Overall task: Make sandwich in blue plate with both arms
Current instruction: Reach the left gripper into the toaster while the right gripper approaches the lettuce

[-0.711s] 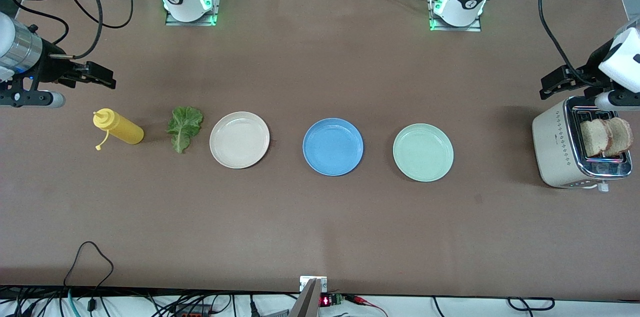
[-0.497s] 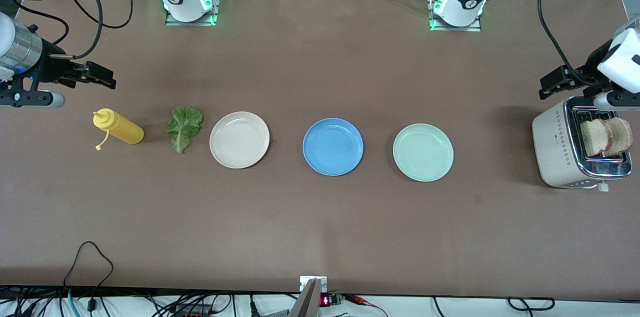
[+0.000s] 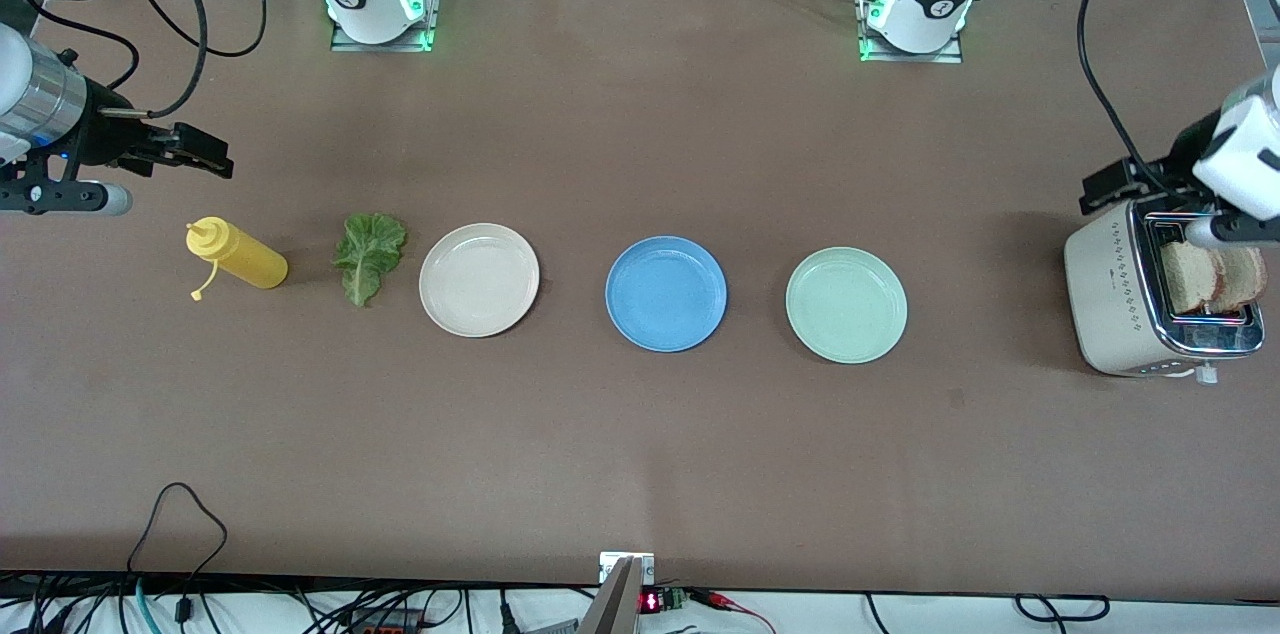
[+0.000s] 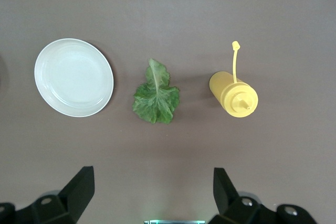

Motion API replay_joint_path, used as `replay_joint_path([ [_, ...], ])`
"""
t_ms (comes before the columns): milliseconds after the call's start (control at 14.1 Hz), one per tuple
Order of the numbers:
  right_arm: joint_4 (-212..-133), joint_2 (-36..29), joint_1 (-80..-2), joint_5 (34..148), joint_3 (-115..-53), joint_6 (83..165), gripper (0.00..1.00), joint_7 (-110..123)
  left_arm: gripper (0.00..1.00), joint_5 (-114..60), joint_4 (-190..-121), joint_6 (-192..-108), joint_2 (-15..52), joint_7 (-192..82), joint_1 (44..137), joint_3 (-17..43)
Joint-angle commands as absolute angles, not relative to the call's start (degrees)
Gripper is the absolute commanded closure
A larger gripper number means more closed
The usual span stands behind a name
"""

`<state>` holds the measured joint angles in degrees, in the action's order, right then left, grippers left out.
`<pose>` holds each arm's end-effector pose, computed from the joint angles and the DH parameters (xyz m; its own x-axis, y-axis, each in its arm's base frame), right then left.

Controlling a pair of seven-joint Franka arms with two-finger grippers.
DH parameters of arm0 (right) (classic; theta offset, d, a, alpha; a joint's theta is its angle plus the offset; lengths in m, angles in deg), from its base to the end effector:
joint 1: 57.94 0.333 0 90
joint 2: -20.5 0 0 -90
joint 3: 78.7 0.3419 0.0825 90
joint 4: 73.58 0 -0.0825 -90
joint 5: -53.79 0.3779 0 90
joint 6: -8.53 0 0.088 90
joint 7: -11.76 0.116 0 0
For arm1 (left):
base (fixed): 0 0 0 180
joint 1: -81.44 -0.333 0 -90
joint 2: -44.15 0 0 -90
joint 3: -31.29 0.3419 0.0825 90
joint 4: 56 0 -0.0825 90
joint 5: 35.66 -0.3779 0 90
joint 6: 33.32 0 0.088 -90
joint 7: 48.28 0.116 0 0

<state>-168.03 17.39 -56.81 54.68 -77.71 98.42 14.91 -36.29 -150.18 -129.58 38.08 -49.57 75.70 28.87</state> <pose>0.5577 0.0222 0.5753 0.9908 -0.0182 -0.1342 -0.0196 -0.9998 -0.0090 0.5833 0.0361 0.5564 0.9945 0.0790 -0.0693 0.0786 -0.9969 -0.0079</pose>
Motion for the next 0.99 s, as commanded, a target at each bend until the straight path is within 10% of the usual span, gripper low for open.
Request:
replay_joint_path([
  [0, -168.1, 17.6, -57.2, 55.6, -77.6, 99.0, 0.00, 14.1, 0.00, -35.9, -149.7, -132.8, 33.3, -44.2, 71.2, 28.8],
  [924, -166.5, 12.9, -56.6, 55.6, -77.0, 98.2, 0.00, 13.9, 0.00, -36.2, -149.5, -144.4, 24.0, -19.8, 59.6, 28.8],
])
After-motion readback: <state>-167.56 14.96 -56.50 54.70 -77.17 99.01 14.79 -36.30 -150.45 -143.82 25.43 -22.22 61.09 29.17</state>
